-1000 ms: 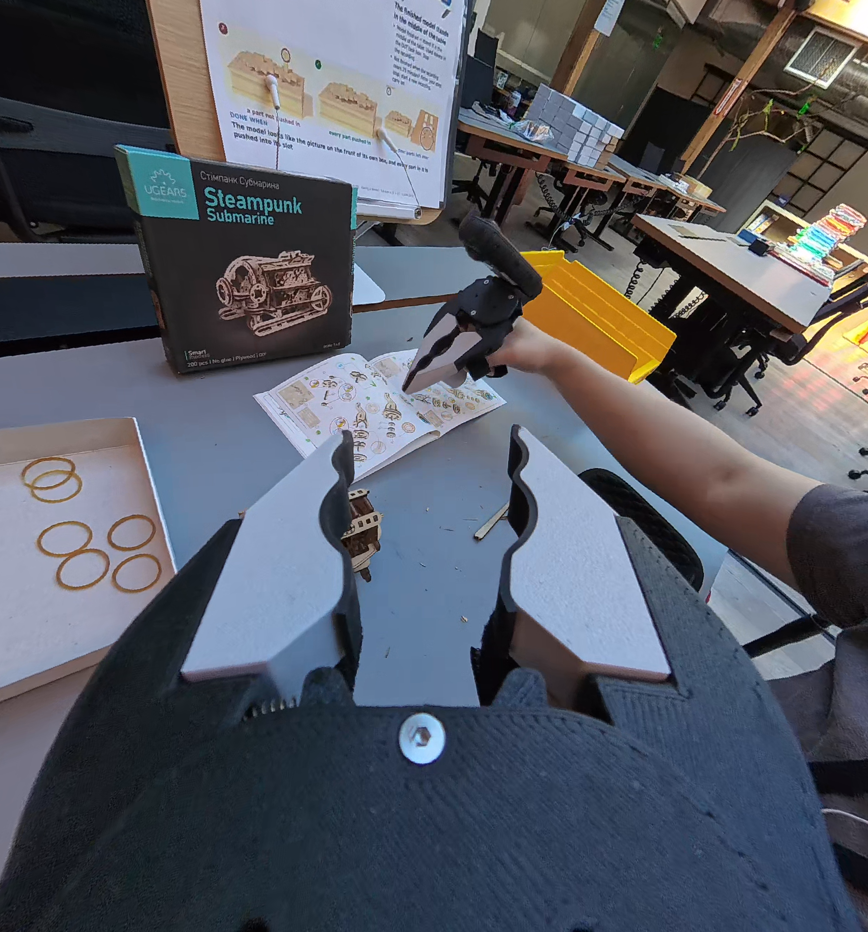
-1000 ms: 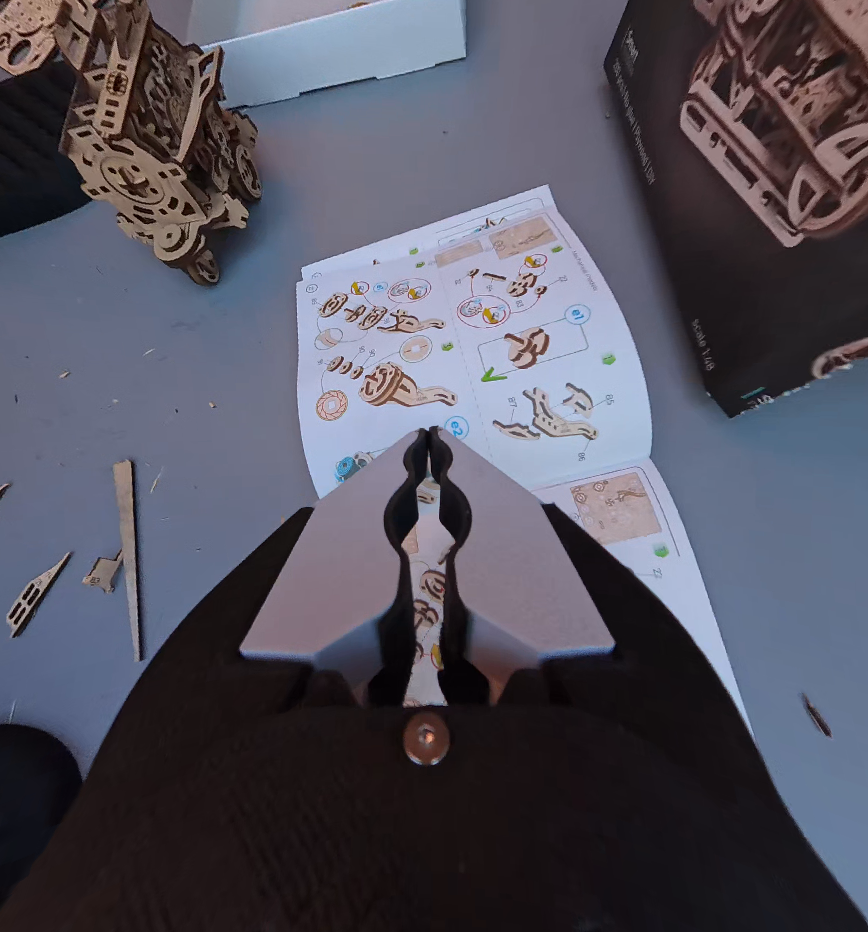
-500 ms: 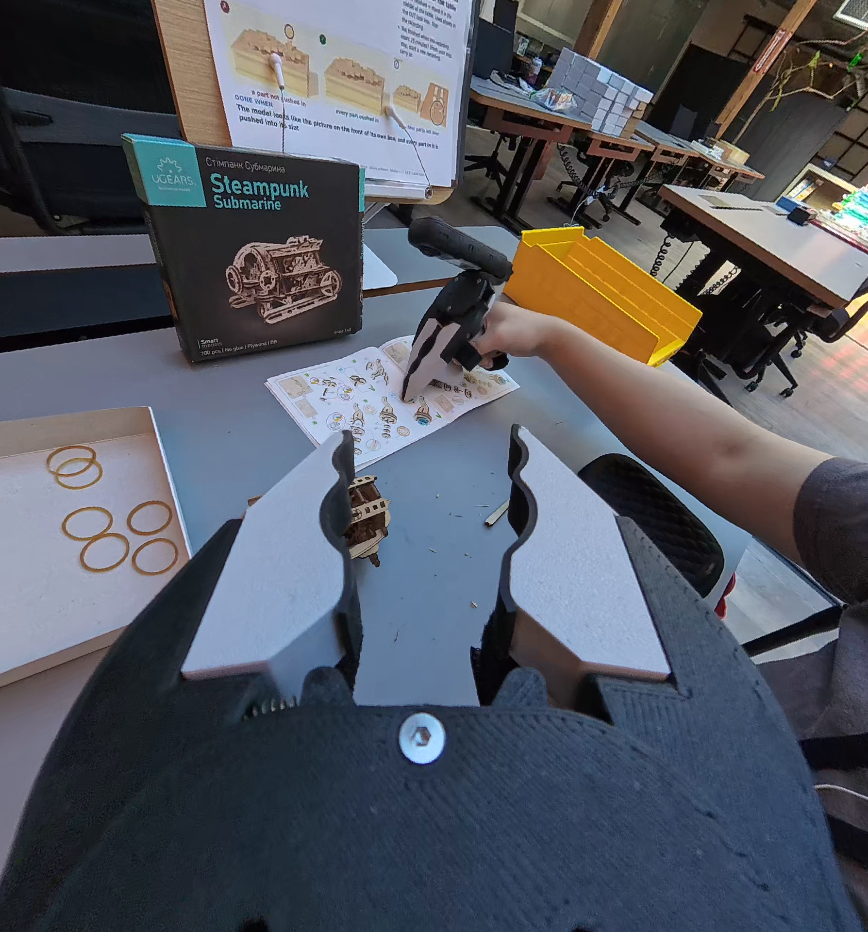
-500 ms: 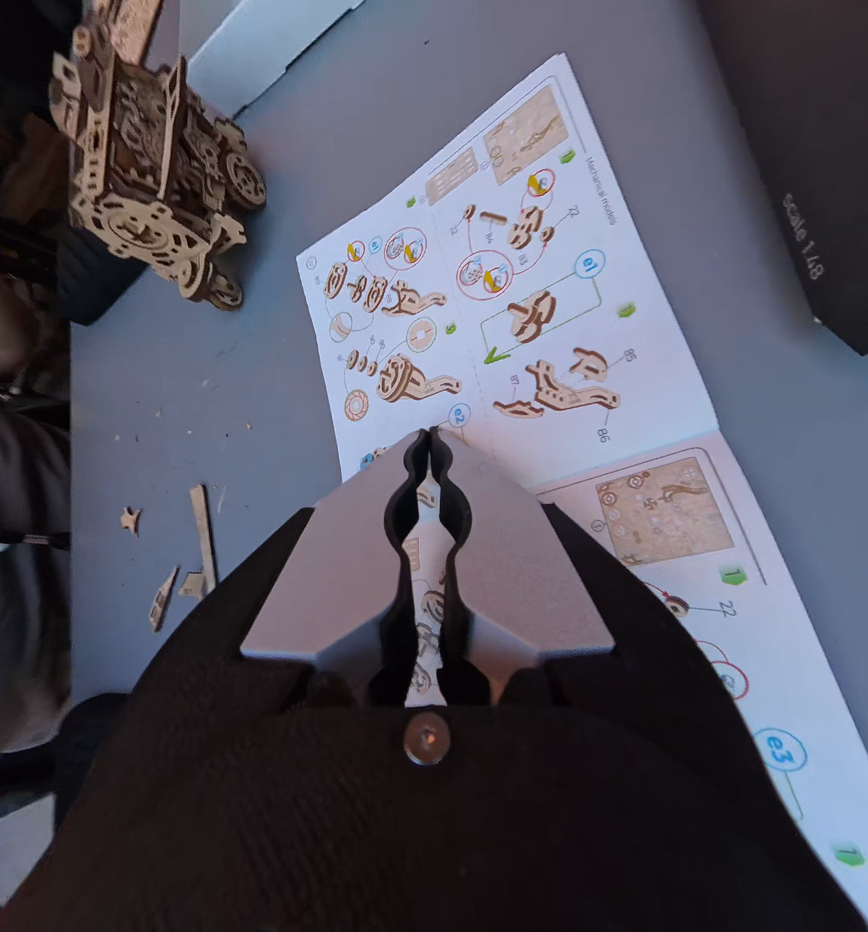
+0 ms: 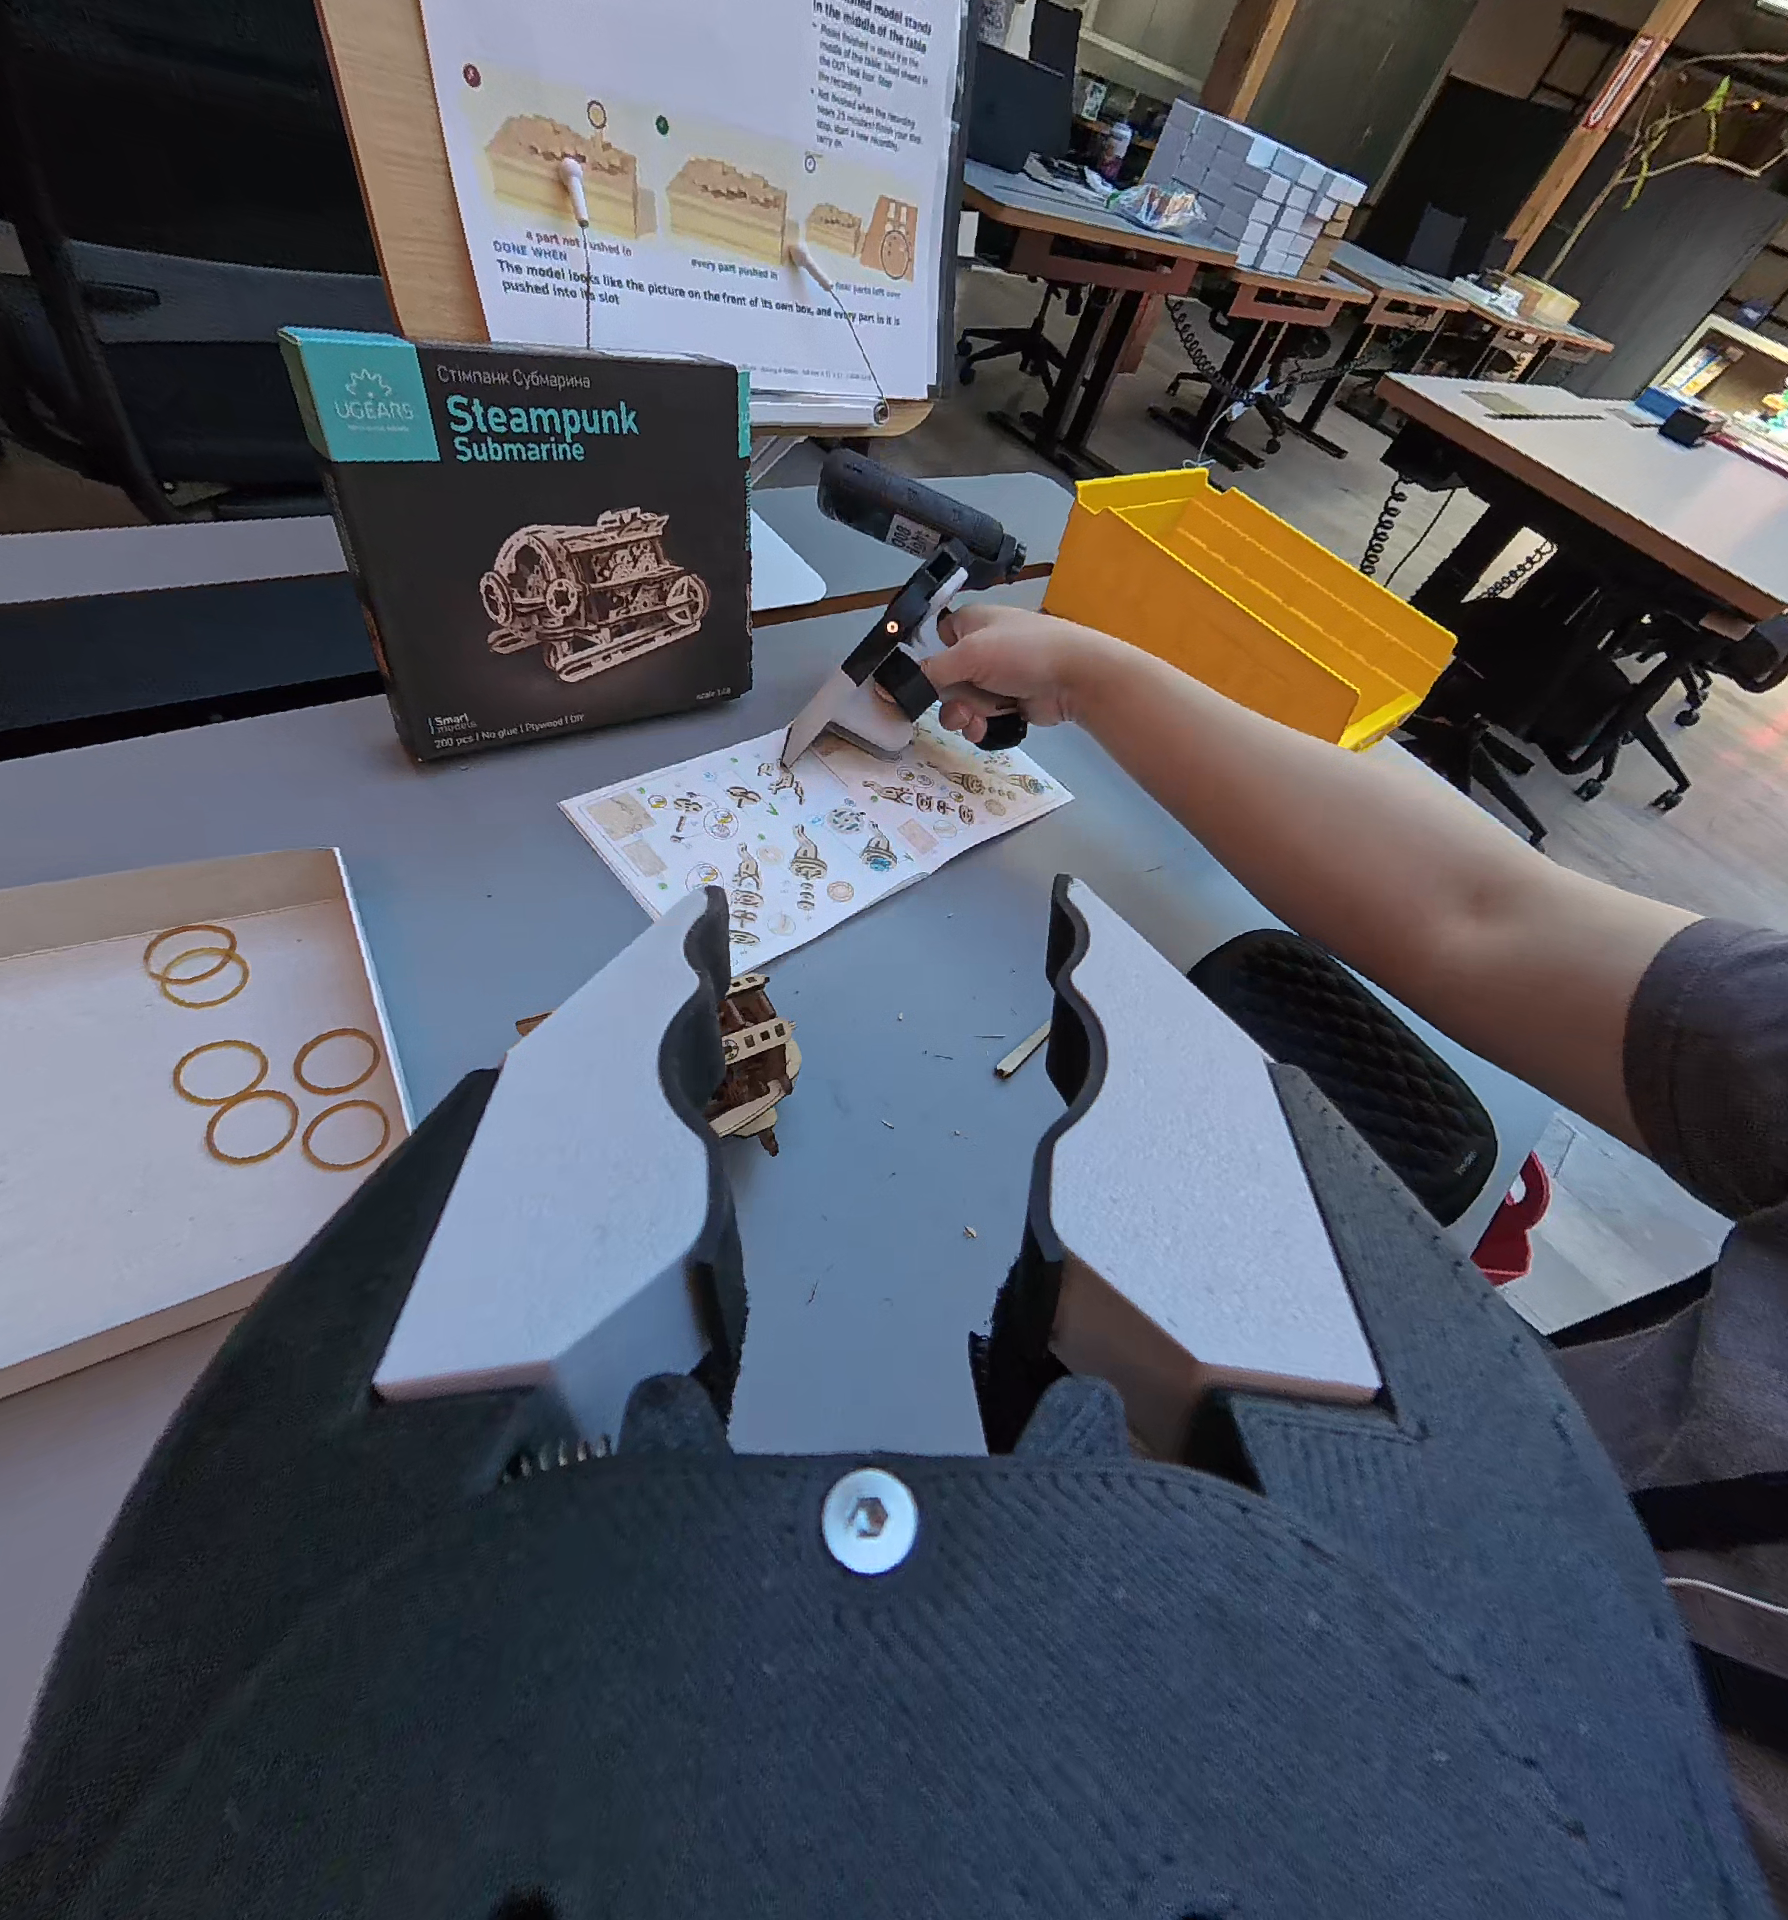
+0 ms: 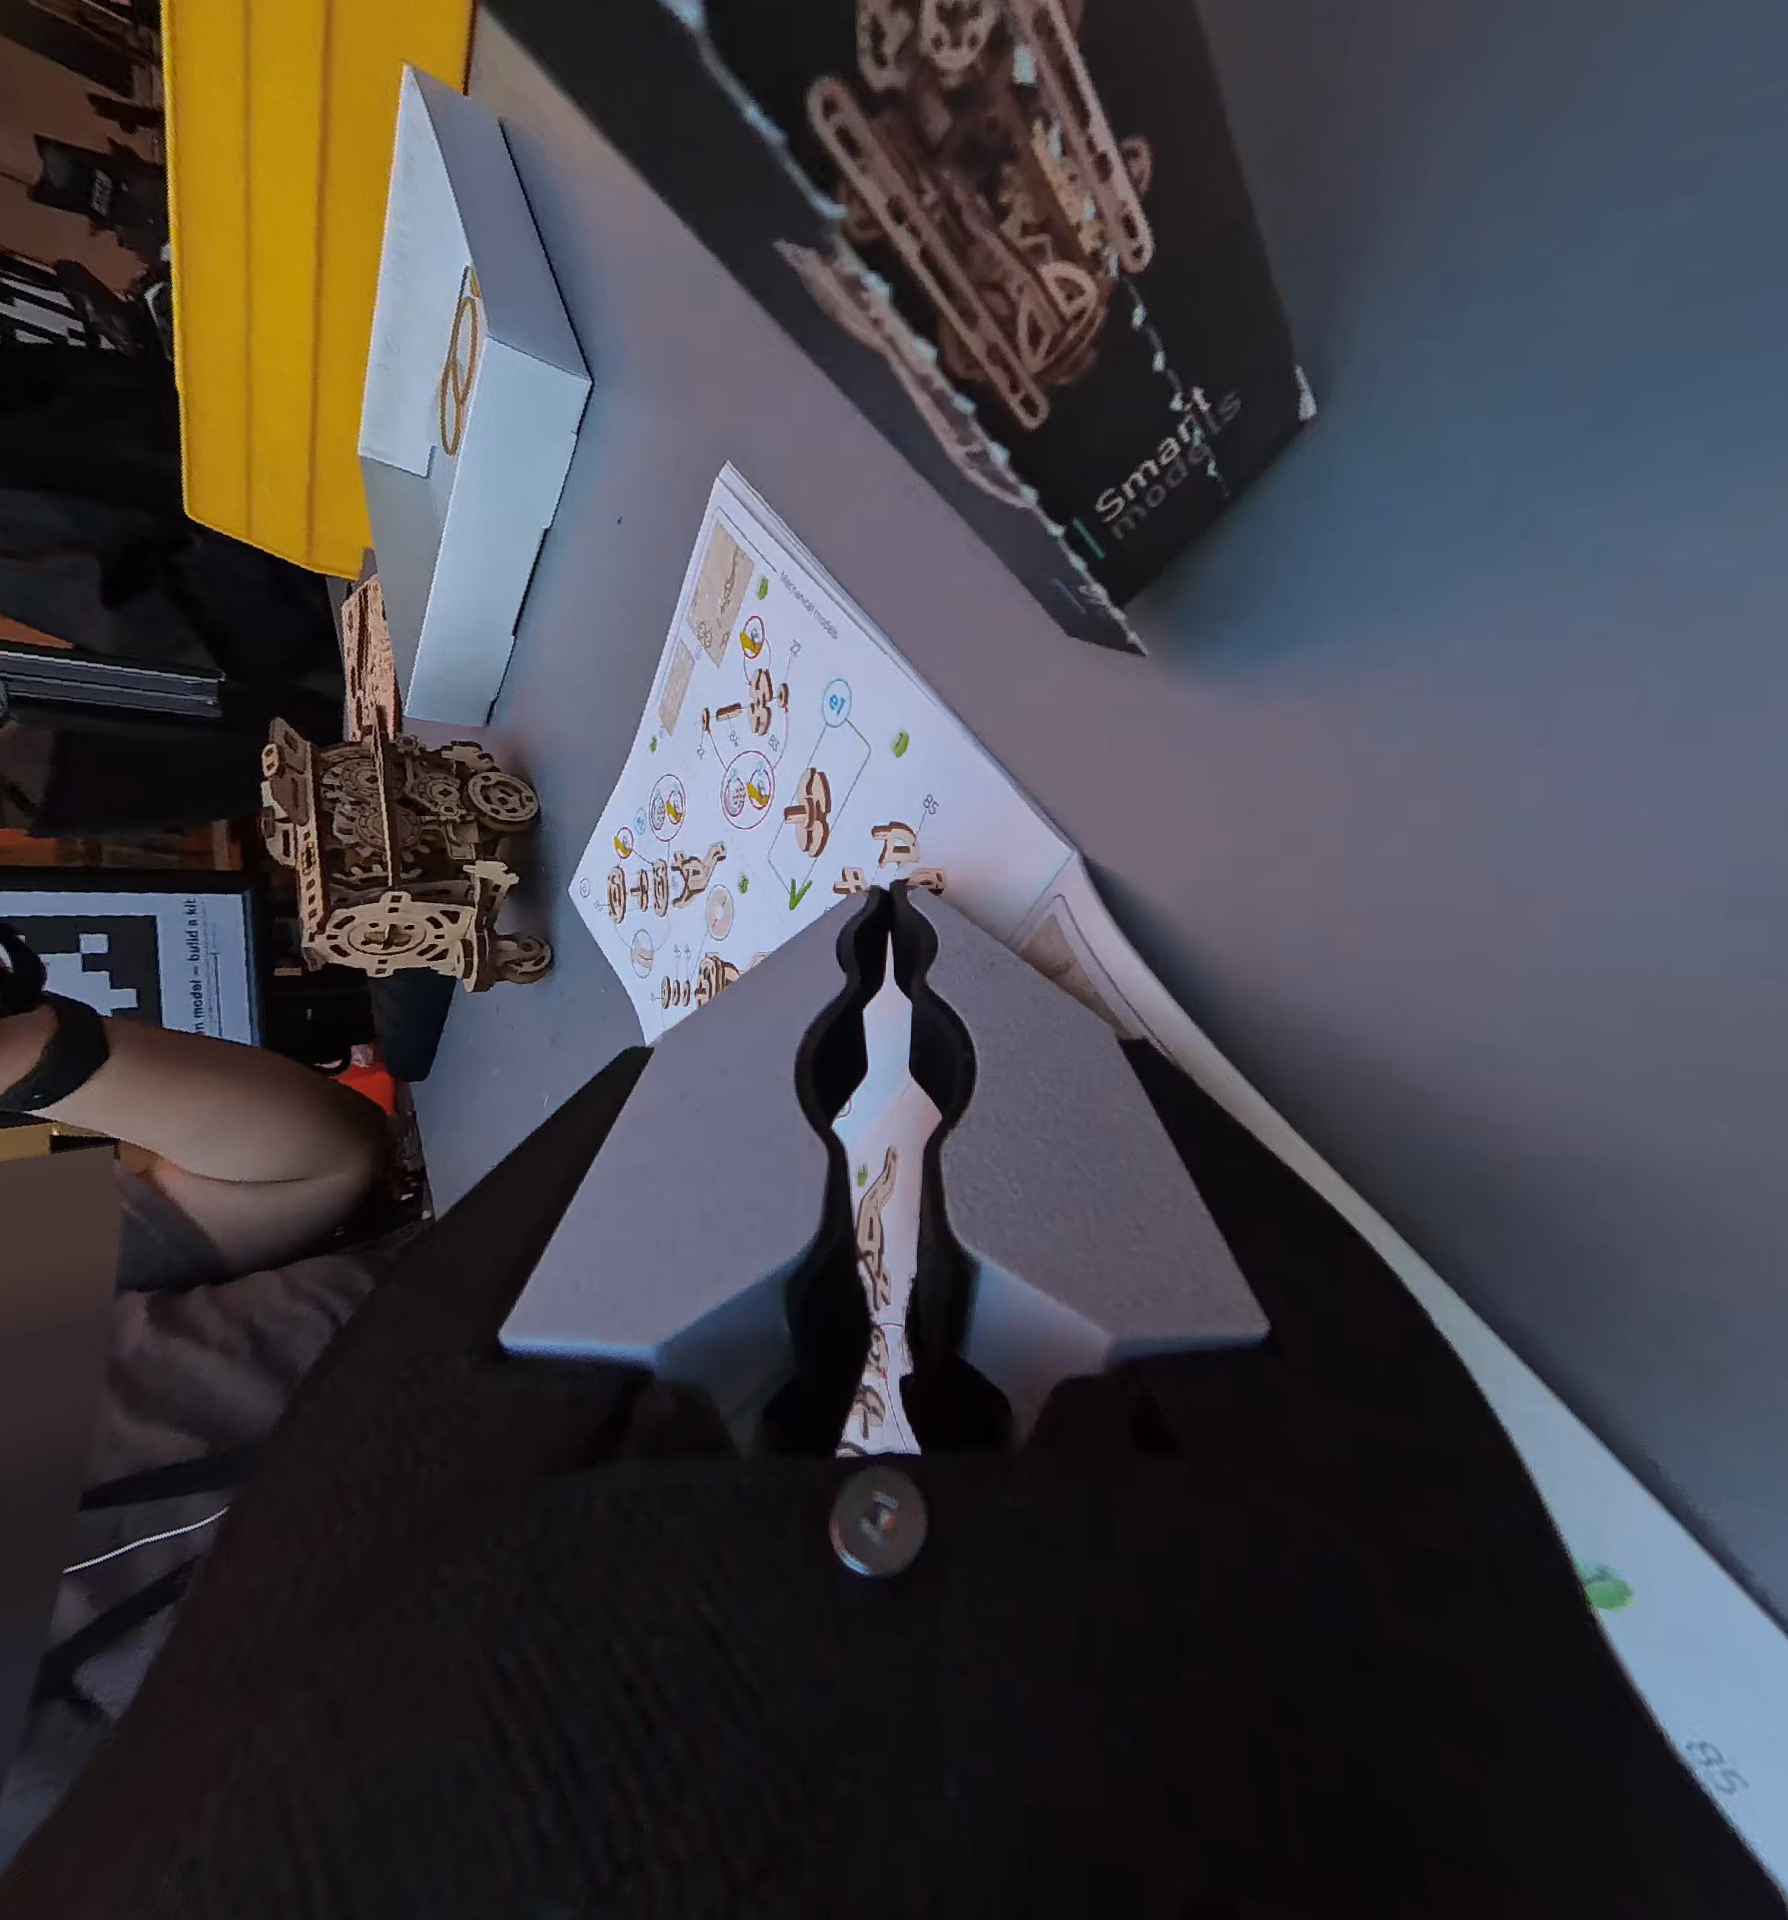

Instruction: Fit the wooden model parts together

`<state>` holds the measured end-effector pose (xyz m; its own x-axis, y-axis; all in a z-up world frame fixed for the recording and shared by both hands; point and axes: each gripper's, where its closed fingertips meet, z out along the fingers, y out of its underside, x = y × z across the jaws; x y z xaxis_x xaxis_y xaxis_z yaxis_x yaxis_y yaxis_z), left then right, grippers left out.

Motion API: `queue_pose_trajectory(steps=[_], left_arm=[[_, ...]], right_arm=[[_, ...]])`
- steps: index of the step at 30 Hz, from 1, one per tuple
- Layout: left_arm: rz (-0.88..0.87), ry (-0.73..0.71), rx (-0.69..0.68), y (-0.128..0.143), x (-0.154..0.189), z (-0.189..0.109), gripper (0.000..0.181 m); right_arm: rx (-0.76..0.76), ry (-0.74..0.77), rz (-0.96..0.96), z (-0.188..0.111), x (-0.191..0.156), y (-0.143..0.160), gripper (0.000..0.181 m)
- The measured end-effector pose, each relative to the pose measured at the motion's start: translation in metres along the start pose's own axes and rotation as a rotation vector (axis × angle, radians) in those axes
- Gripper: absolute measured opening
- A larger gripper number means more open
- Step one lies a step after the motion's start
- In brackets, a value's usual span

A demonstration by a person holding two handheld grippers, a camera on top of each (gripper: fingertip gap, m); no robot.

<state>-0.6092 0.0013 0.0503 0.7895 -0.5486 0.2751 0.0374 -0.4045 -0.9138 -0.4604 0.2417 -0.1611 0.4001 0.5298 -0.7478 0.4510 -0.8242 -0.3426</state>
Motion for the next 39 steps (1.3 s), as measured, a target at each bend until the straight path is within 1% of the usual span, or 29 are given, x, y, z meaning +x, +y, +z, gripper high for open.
queue_pose_trajectory(steps=[3,5,7,9,11,13,14,17,21,24,28,30,33,34,37,39], left_arm=[[-0.002,-0.006,0.001,0.0,-0.001,-0.002,0.061],[-0.003,-0.009,0.001,0.002,-0.001,-0.003,0.061],[-0.005,-0.012,0.0,0.003,-0.002,-0.004,0.061],[-0.008,-0.012,0.001,0.005,-0.004,-0.003,0.061],[-0.01,-0.011,0.002,0.006,-0.006,-0.001,0.061],[-0.015,-0.018,0.003,0.008,-0.01,0.001,0.061],[-0.014,-0.03,0.005,0.009,-0.013,0.001,0.061],[-0.001,-0.061,0.016,0.012,-0.021,-0.002,0.062],[-0.019,-0.085,0.026,0.021,-0.029,-0.012,0.062],[-0.054,-0.094,0.035,0.027,-0.034,-0.018,0.062],[-0.072,-0.121,0.033,0.033,-0.041,-0.025,0.061],[-0.075,-0.134,0.033,0.035,-0.045,-0.029,0.061],[-0.079,-0.15,0.029,0.036,-0.05,-0.033,0.061],[-0.081,-0.156,0.029,0.036,-0.051,-0.034,0.061],[-0.084,-0.17,0.036,0.036,-0.055,-0.038,0.061],[-0.083,-0.178,0.04,0.035,-0.057,-0.041,0.061]], right_arm=[[0.022,-0.042,-0.035,-0.006,-0.02,0.006,0.0],[0.004,-0.094,-0.06,-0.01,-0.039,0.021,0.0],[-0.048,-0.117,-0.078,-0.009,-0.049,0.042,0.0],[-0.113,-0.123,-0.074,-0.004,-0.049,0.062,0.0],[-0.156,-0.051,-0.075,0.005,-0.034,0.075,0.0],[-0.132,-0.073,-0.052,0.009,-0.035,0.073,0.0],[-0.122,-0.061,-0.067,0.009,-0.035,0.073,0.0],[-0.104,0.036,-0.163,0.006,-0.032,0.071,0.0],[-0.119,0.104,-0.199,0.006,-0.03,0.072,0.0],[-0.115,0.091,-0.204,0.005,-0.032,0.072,0.0],[-0.053,0.049,-0.184,-0.002,-0.034,0.063,0.0],[-0.076,0.077,-0.177,-0.001,-0.026,0.066,0.0],[-0.091,0.026,-0.181,0.002,-0.034,0.068,0.0],[-0.079,0.037,-0.192,0.001,-0.034,0.065,0.0],[-0.055,0.156,-0.24,-0.006,-0.017,0.053,0.0],[-0.052,0.158,-0.23,-0.006,-0.013,0.049,0.0]])
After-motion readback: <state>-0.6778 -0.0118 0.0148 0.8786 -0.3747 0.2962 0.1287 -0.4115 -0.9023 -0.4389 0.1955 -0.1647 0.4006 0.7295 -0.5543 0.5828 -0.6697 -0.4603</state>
